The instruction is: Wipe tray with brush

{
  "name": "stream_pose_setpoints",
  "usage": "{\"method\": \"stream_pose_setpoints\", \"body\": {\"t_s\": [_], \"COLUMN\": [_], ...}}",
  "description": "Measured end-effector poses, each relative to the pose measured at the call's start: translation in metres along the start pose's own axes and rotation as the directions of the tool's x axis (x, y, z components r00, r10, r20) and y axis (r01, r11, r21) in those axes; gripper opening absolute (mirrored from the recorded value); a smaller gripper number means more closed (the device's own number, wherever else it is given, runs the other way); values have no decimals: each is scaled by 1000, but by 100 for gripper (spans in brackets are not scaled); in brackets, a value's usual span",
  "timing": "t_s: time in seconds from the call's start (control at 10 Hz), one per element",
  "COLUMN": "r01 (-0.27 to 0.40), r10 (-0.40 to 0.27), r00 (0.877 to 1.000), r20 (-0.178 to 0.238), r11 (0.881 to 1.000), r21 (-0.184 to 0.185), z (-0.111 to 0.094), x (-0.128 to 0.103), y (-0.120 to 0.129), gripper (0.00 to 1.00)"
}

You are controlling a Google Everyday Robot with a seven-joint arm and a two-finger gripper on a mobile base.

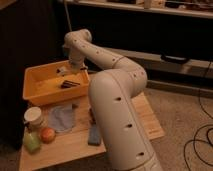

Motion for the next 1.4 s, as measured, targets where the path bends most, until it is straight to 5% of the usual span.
{"method": "stream_pose_setpoints", "body": {"t_s": [0.2, 0.7, 1.1, 1.4], "r01": [43, 171, 233, 235], "r10": [-43, -163, -209, -205], "r00": [999, 977, 952, 951], "r20": [18, 134, 224, 230], "r11": [999, 984, 969, 965], "r21": [-3, -50, -86, -114], "z": [-2, -11, -21, -24], "x": [-21, -73, -91, -68], "y": [2, 68, 122, 139], "gripper": [0, 0, 0, 0]}}
